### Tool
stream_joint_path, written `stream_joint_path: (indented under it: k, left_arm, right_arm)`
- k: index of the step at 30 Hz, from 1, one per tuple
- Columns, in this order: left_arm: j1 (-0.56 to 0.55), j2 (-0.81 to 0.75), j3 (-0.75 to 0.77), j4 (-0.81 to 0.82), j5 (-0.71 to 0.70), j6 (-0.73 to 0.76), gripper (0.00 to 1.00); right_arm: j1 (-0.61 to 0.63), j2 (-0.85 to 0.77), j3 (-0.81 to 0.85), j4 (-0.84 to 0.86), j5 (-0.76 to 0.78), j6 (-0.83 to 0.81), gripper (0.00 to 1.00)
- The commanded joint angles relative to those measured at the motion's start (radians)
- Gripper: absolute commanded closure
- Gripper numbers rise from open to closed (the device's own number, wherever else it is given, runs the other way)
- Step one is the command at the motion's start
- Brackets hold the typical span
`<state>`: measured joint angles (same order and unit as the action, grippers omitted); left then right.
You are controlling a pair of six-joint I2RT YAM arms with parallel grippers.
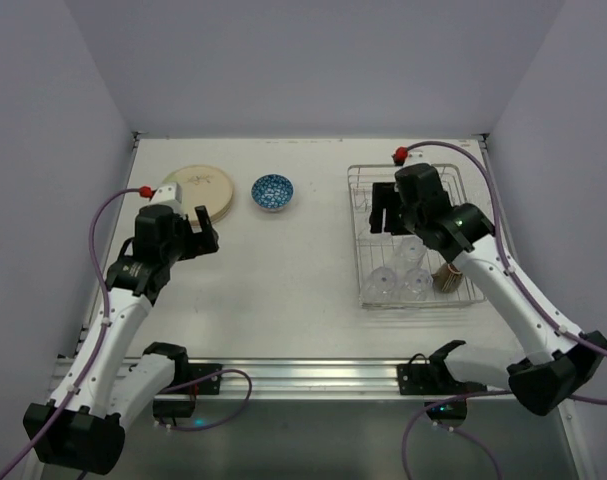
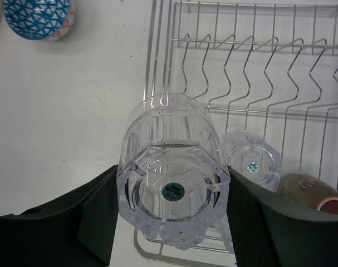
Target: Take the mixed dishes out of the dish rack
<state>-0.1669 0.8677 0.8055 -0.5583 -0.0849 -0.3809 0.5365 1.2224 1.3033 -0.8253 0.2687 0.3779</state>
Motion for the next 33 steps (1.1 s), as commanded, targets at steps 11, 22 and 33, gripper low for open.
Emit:
stream_joint_path:
  k: [11,22,33]
  left_arm:
    - [-0.168,-0.023,-0.261,1.279,1.036,-0.607,0.00]
    - [-0.399,0.201,-0.126,1.560,1.005,-0.687,0.15]
    - [-0.468,0.264,-0.068,1.601,1.001,-0.696,0.90]
  right_arm:
    - [0.003,-0.452,-0.378,0.794,-0.672,0.109,1.00]
    - [0.003,-0.509,-0.546,1.117,-0.852,0.211,1.00]
    - [0.003,-0.482,-0.592,1.227,-0.933,0.257,1.00]
